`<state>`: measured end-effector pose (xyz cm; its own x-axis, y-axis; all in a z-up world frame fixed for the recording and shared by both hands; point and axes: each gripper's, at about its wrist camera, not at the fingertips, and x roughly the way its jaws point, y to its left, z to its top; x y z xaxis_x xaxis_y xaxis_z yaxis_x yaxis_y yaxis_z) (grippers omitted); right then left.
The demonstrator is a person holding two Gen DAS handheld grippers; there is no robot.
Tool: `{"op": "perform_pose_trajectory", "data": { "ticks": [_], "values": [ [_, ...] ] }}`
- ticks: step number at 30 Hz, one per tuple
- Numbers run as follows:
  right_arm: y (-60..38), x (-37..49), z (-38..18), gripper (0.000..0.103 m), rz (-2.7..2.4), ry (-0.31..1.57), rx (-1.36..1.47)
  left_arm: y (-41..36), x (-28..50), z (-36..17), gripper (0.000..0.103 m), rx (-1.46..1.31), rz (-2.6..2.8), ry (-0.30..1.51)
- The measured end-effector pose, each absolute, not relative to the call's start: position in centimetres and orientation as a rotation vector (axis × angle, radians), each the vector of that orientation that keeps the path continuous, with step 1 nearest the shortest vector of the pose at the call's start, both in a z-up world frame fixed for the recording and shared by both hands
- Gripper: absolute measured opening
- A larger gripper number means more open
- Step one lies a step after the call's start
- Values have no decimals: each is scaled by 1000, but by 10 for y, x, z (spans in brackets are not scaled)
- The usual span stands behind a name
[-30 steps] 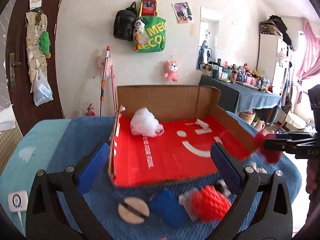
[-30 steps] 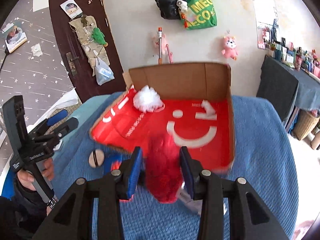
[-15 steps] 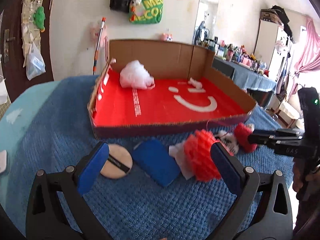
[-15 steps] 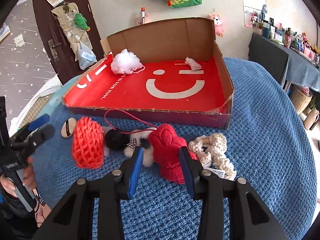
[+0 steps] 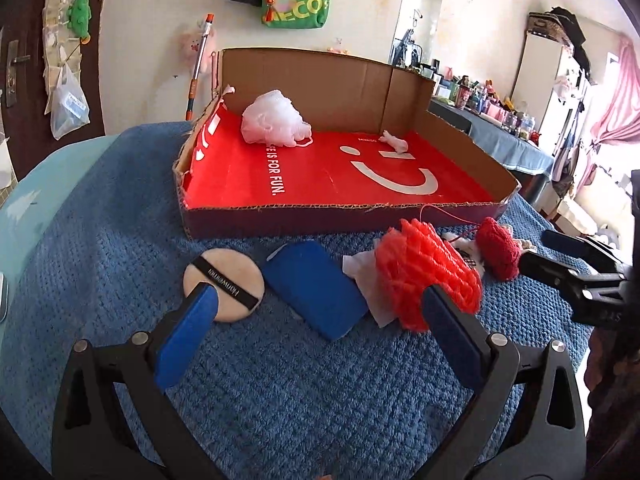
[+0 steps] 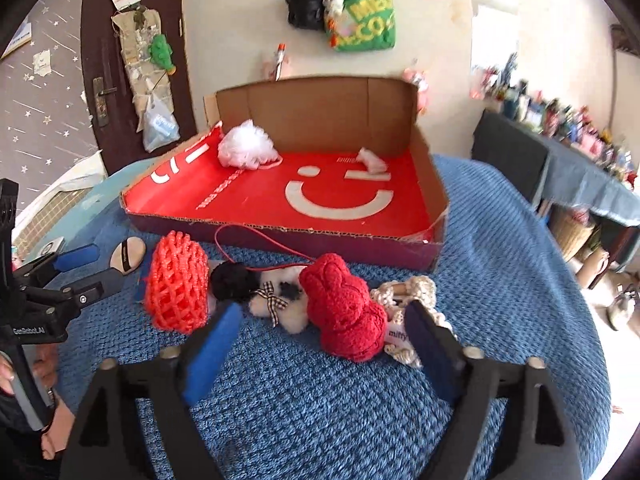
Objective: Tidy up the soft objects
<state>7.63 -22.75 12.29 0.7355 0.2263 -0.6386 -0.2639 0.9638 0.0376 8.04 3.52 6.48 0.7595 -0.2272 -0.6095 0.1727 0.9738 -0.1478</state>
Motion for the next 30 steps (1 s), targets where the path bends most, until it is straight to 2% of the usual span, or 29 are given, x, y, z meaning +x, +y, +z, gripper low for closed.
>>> {"op": "perform_pose_trajectory", "data": {
  "ticks": [1,3,12,17,30],
  "values": [
    [-225,69,123,100,248,667,-61,36,78,64,103,-85,-215,668],
    [-221,58,121,103,217,623,-73,37,69,63,103,-89,-197,642],
    [-202,26,110,103,162,470,-84,27,35,56,103,-69,-140,506],
    [-203,21,102,103,145,458,-53,24,23,53,103,-53,-109,440],
    [-206,26,95,103,150,510,-31,23,25,47,103,-48,-130,483]
  ]
}}
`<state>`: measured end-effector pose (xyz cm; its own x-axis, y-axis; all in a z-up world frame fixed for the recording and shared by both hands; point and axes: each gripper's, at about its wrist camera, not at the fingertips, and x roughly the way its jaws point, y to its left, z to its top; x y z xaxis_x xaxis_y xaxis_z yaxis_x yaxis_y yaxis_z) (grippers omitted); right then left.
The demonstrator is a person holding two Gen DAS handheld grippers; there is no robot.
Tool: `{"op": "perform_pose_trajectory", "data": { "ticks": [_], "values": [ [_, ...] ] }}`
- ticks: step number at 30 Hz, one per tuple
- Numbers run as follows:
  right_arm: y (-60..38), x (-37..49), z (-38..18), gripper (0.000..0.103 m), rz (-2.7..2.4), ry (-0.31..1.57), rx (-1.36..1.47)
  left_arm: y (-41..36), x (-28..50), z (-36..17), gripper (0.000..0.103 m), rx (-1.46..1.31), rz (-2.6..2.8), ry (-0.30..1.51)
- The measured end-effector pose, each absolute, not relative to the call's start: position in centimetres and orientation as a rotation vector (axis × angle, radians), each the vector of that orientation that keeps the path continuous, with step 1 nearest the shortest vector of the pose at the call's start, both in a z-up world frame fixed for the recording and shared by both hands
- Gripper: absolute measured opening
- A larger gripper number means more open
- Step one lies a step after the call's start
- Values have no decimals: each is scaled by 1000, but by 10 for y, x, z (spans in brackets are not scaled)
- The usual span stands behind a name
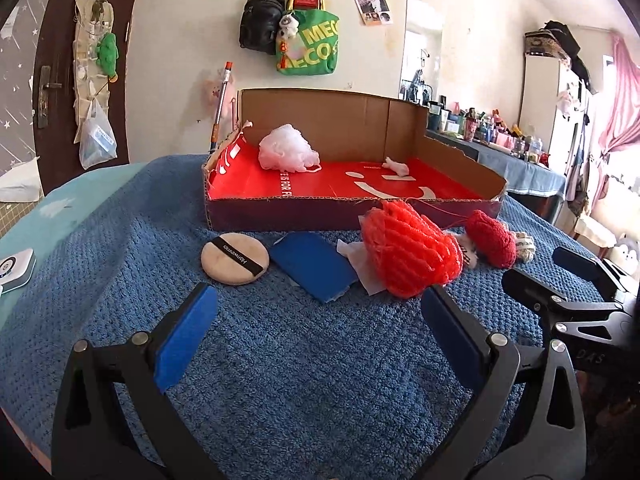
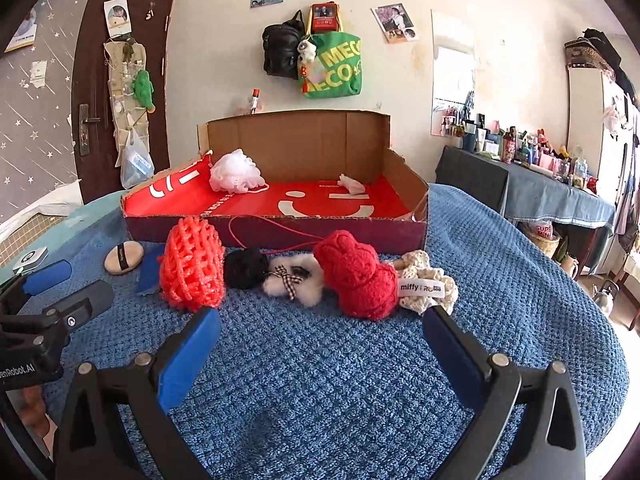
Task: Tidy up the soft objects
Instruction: 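Grasp the beige powder puff with left tool while right tool grasps red mesh net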
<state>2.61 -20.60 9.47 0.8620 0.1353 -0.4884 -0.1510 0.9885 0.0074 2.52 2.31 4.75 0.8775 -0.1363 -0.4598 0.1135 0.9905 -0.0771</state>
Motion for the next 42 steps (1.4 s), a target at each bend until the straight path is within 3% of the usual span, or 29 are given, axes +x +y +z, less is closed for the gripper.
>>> {"op": "perform_pose_trajectory", "data": {
  "ticks": [17,20,29,32,33,34,42],
  "values": [
    [-172,78,127,103,369,591,18,80,96,73,103,-8,-118,642],
    [-155,84,127,98,408,607,-21,86,109,69,102,2,-136,684],
    [-129,103,108,75,449,713,-75,92,139,45,81,3,-232,823],
    [-127,106,101,69,462,747,-79,88,142,37,63,9,-270,855],
    [-126,106,99,58,468,753,-84,86,143,34,53,14,-274,869],
    [-125,106,98,47,486,755,-80,85,143,32,53,23,-263,870],
    [-136,101,113,45,497,710,-41,85,131,50,49,9,-277,818]
  ]
}}
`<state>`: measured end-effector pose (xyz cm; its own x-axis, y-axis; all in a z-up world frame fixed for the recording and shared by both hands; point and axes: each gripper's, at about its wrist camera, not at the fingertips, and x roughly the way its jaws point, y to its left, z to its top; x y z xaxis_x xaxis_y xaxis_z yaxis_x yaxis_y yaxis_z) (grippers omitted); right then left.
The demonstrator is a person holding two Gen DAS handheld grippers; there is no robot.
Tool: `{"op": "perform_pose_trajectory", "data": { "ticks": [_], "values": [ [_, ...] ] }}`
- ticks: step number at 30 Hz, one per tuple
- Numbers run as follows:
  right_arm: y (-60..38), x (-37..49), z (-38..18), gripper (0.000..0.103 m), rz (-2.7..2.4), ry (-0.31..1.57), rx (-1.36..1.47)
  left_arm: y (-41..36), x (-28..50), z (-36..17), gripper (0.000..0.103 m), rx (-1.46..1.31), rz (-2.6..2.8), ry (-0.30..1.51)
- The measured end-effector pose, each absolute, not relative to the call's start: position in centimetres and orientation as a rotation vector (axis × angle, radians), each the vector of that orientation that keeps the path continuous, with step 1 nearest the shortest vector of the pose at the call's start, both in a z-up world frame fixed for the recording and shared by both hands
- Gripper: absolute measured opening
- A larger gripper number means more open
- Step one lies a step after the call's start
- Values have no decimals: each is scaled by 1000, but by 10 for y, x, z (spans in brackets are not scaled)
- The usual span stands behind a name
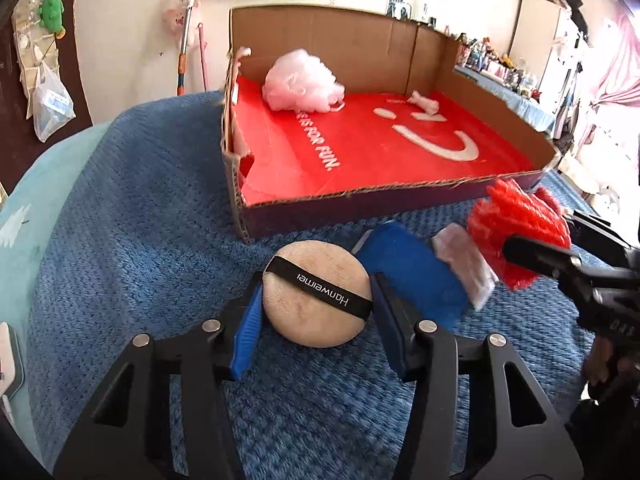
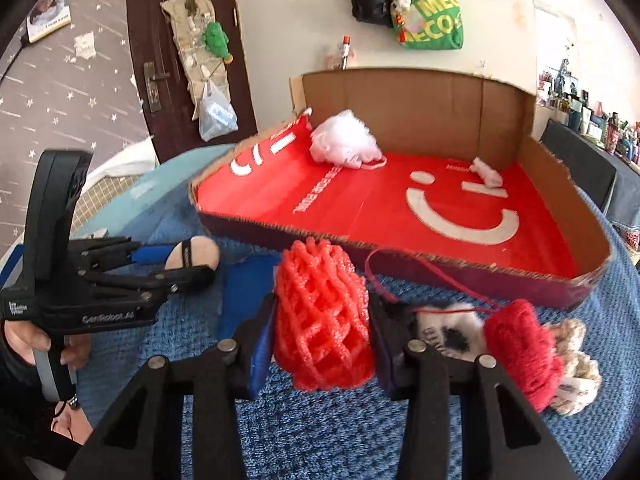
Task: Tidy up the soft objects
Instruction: 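Grasp the beige powder puff with left tool while right tool grasps red mesh net, then lower the powder puff and red mesh net into the box and release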
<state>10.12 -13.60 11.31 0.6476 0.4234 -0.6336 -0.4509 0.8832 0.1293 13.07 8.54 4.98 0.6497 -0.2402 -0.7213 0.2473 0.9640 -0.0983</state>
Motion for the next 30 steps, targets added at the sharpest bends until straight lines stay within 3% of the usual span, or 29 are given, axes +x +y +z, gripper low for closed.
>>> {"op": "perform_pose_trajectory", "data": {
  "ticks": [19,30],
  "values": [
    [-199,95,150,45,387,613,11,39,110,104,49,31,-388,670],
    [-197,229,198,45,460,685,5,-11,231,140,49,156,-587,724]
  ]
}}
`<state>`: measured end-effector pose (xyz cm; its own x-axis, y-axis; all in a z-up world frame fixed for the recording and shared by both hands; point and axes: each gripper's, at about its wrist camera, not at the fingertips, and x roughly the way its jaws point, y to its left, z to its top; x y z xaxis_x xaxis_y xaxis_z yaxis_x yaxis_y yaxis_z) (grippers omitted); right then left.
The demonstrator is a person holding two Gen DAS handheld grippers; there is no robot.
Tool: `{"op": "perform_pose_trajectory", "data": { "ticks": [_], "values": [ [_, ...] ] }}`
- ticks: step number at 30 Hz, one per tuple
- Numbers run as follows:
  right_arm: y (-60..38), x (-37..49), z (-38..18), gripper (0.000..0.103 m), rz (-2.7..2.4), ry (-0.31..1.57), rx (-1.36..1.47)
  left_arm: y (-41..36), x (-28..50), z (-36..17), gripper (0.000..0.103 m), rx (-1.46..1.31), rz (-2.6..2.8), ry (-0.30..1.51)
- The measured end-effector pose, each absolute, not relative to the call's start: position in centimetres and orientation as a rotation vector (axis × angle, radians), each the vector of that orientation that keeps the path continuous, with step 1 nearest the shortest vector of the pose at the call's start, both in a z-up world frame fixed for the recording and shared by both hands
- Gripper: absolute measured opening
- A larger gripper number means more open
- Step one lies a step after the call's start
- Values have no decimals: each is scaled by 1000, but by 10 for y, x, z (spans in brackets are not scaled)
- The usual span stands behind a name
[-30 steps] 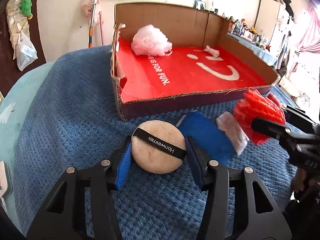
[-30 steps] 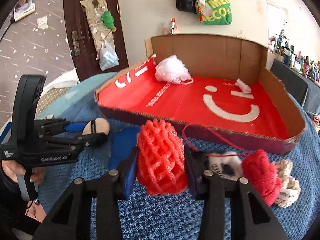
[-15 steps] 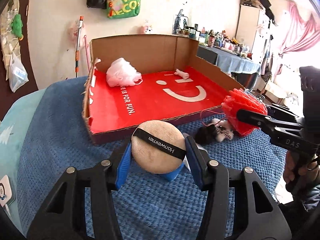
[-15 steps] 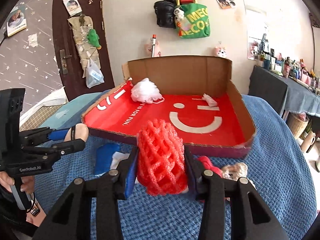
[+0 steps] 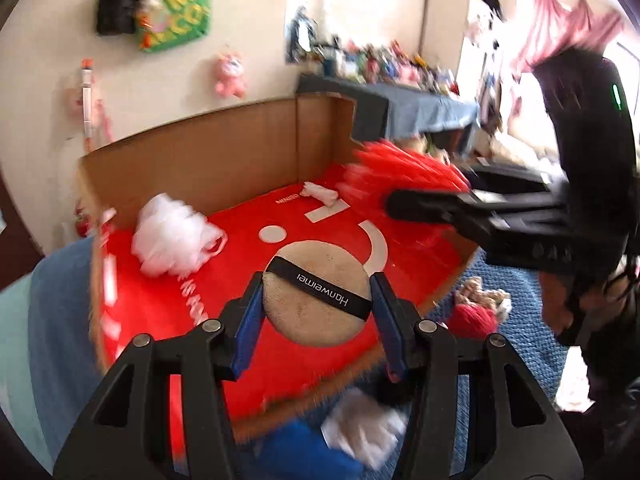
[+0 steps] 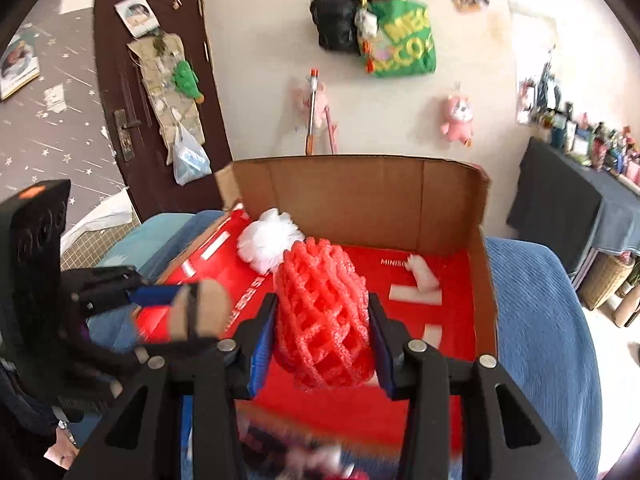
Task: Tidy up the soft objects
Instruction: 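Lower the powder puff and red mesh net into the box and release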
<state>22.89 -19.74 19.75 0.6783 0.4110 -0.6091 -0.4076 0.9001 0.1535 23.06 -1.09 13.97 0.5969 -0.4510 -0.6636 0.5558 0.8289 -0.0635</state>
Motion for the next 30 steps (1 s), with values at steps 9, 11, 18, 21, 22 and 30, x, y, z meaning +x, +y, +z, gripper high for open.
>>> {"op": "perform_pose_trajectory", "data": {
  "ticks": [9,11,18,21,22,30],
  "values": [
    [-181,348,167,45,461,922,71,-40,326,112,49,234,-567,871],
    [-179,365,156,45,460,968,94,-40,340,103,49,233,-550,902],
    [-174,397,131,45,403,1049,63,-46,370,82,49,248,-496,956],
    [-172,403,124,45,387,1080,44,-49,375,78,49,256,-474,967],
    [-172,404,123,45,388,1082,42,-50,376,76,49,258,-472,971],
    [-170,412,116,46,386,1118,26,-53,381,68,50,254,-451,984]
  ]
}}
